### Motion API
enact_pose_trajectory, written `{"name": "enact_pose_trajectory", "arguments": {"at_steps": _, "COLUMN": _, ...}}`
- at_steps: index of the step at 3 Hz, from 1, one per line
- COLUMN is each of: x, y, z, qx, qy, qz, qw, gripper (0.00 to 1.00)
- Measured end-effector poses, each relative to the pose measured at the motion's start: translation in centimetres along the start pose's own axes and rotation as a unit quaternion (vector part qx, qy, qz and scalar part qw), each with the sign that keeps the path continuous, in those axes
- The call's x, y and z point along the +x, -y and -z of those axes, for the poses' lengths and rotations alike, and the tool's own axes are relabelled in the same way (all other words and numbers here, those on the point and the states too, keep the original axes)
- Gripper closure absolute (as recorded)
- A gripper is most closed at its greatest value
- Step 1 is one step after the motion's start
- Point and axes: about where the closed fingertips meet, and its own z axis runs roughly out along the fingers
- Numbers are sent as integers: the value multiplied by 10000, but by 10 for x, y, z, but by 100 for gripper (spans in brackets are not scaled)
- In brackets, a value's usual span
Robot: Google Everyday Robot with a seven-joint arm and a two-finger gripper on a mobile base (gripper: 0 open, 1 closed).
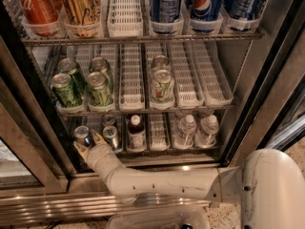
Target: Pick redbull can from bottom shelf of fridge
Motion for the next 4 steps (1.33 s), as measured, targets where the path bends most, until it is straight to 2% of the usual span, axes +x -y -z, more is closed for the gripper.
{"name": "enact_pose_trajectory", "arguments": {"at_steps": 1, "x": 1, "y": -5, "z": -5, "qx": -105, "qy": 22, "qz": -1, "qw": 9999, "gripper": 59}}
{"name": "enact_pose_trajectory", "arguments": {"at_steps": 2, "x": 2, "y": -8, "z": -5, "qx": -185, "qy": 20, "qz": 48, "qw": 9998, "gripper": 82}}
{"name": "enact_pose_trajectory", "arguments": {"at_steps": 3, "x": 2, "y": -8, "z": -5, "qx": -185, "qy": 20, "qz": 49, "qw": 9998, "gripper": 100}}
{"name": "enact_pose_trajectory", "arguments": {"at_steps": 4, "x": -4, "y": -8, "z": 9, "qx": -166, "qy": 14, "qz": 197, "qw": 9997, "gripper": 100}}
